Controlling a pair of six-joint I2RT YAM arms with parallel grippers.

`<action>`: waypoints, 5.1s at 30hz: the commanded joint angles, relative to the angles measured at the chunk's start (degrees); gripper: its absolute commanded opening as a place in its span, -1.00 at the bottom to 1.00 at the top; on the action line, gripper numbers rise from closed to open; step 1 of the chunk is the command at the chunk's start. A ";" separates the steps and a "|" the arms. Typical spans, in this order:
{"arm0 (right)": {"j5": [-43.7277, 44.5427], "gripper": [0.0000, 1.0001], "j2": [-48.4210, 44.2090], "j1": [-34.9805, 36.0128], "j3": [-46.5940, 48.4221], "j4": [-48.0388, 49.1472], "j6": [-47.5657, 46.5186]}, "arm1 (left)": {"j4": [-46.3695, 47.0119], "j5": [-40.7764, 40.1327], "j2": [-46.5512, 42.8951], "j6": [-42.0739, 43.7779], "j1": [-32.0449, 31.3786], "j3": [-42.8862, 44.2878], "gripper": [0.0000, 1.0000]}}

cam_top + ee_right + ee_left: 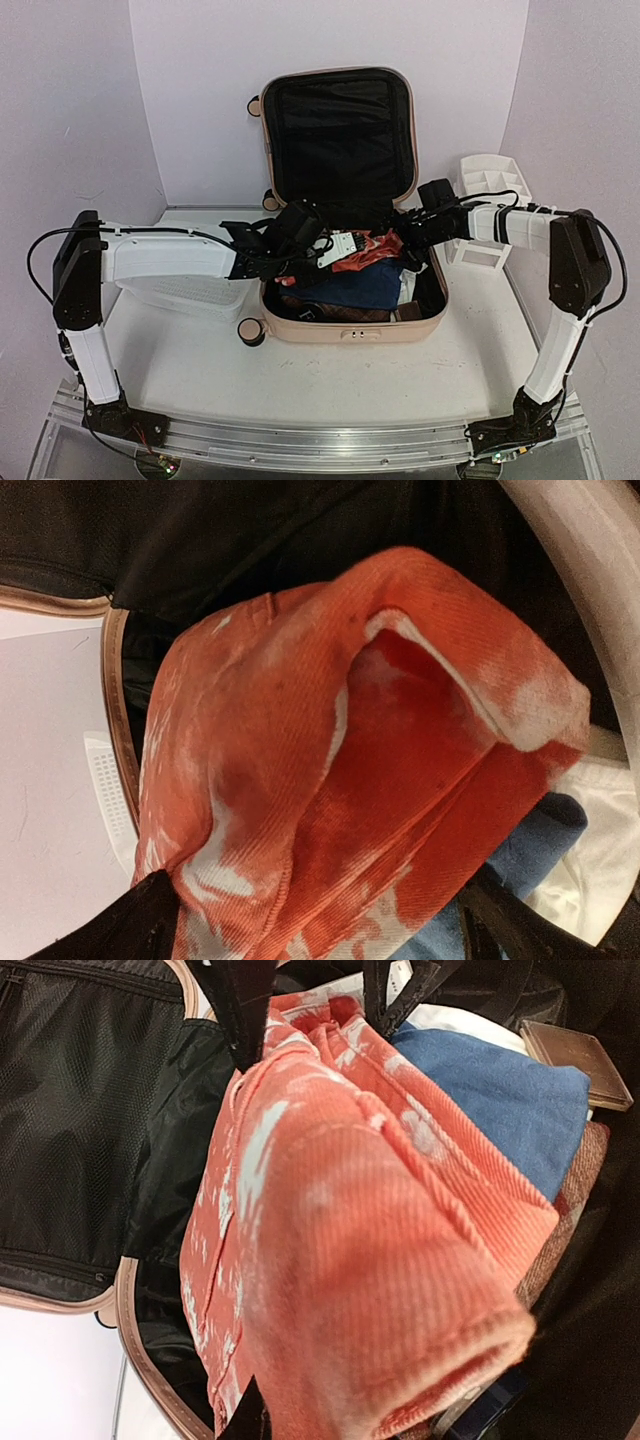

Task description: Open, take out, and arrange the luggage

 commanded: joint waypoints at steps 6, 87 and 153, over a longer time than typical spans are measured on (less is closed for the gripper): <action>1.68 0.97 1.88 -0.25 3.82 1.15 2.78 | 1.54 5.27 -10.02 -3.03 -0.84 -1.83 -1.00; -3.55 -1.00 12.52 14.62 41.56 14.45 0.03 | -9.84 -12.14 -41.11 12.52 11.00 -5.40 -1.00; 15.57 0.46 26.55 22.99 30.54 36.71 -3.32 | -36.49 34.18 -28.59 -0.54 33.52 -13.31 0.50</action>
